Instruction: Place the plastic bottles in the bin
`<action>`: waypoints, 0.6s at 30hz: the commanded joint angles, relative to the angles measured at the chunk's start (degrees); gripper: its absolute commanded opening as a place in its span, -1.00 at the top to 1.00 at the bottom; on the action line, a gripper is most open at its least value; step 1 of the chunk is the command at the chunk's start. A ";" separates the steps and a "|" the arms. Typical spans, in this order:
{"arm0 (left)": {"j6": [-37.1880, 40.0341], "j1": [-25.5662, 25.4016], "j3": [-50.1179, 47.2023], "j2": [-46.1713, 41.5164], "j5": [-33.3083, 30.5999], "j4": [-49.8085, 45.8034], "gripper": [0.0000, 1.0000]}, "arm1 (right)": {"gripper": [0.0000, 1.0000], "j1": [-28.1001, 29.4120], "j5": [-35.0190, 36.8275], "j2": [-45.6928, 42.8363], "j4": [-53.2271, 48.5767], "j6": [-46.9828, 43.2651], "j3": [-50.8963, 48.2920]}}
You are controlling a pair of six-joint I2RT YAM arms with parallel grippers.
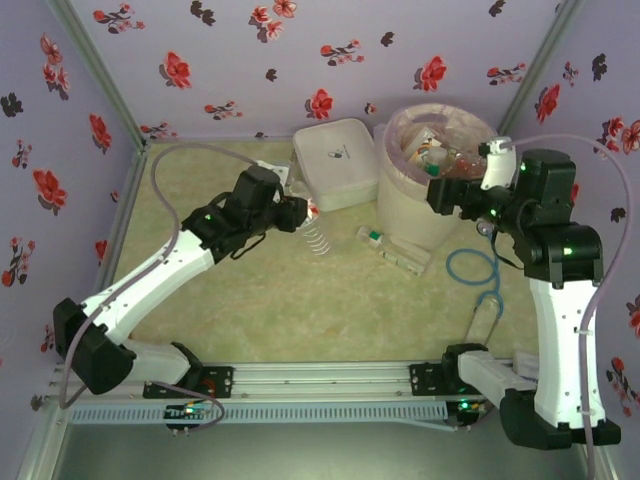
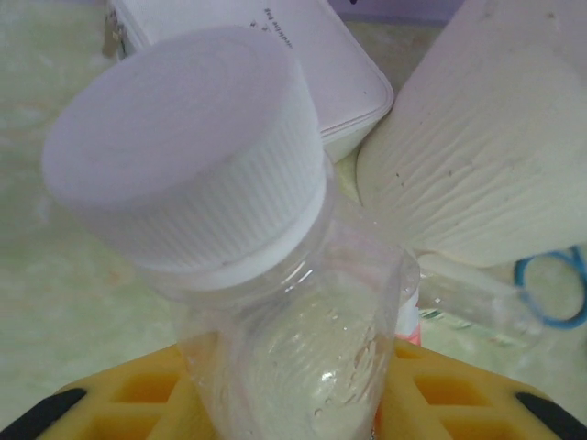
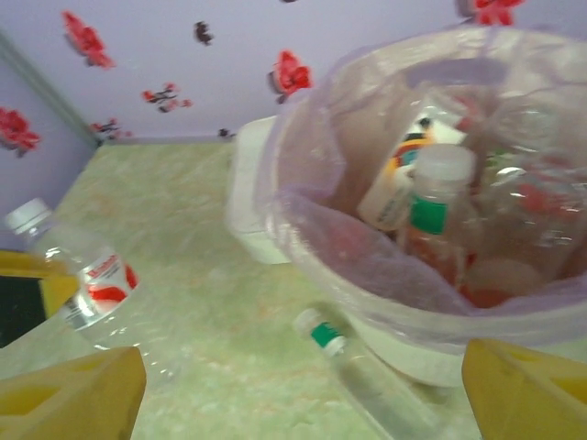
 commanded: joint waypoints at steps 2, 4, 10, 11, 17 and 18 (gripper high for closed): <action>12.96 0.29 0.33 -3.28 1.65 -2.57 0.21 | -0.75 1.36 -14.92 1.99 6.01 3.85 -1.23; 15.39 0.29 -0.56 -4.45 4.00 -1.65 0.18 | -0.73 3.59 -19.62 2.56 11.36 7.11 -3.27; 18.65 1.50 -2.11 -7.44 15.69 2.52 0.17 | -0.73 11.60 -24.33 7.10 14.75 6.12 -4.63; 18.82 1.82 -2.13 -7.56 17.57 3.01 0.17 | -0.72 12.43 -25.18 8.16 14.98 5.80 -4.77; 16.34 3.07 -2.01 -6.39 30.12 10.18 0.16 | -0.76 16.25 -30.58 12.25 28.70 9.88 -9.85; 15.67 3.03 -1.72 -5.83 31.51 11.15 0.16 | -0.79 16.95 -31.26 12.99 30.96 10.48 -10.33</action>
